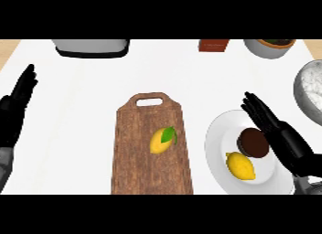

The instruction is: Pick the cupcake from the plate and place it in the bowl

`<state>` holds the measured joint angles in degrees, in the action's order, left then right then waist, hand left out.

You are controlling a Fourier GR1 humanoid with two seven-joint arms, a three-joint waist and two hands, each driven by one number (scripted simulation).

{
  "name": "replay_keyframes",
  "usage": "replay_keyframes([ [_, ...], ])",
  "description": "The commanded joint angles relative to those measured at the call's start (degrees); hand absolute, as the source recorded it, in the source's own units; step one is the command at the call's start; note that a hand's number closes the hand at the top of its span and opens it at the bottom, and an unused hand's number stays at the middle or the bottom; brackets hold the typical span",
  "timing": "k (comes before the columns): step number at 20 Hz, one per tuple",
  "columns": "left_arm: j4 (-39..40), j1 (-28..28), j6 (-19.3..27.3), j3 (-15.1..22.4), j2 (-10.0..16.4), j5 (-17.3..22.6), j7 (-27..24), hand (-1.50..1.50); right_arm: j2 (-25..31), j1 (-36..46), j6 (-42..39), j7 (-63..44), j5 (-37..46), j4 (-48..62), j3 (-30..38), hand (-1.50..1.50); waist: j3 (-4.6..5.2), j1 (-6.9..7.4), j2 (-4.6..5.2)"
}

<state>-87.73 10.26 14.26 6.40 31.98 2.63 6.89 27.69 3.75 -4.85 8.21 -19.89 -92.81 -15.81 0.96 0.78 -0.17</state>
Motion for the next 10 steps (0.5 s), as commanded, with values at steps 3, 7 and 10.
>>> replay_keyframes([
  [3,-1.8,-1.1,1.1,1.9,-7.2,2.5,-0.9,0.0,-3.8,-0.7,15.6,-10.8,6.2,1.7,1.4,1.5,-0.77,-1.1,0.11],
  [7,-2.2,-0.1,-0.1,2.9,-9.6,5.2,-0.3,0.0,9.6,-3.4,23.0,-14.6,23.8,10.3,1.5,1.5,1.93,-3.17,0.97],
  [10,-1.7,-2.4,0.6,2.8,-12.7,7.5,-0.5,0.0,-6.1,-3.5,46.0,-11.2,21.2,7.3,11.6,-1.5,-0.5,-5.37,-0.59],
])
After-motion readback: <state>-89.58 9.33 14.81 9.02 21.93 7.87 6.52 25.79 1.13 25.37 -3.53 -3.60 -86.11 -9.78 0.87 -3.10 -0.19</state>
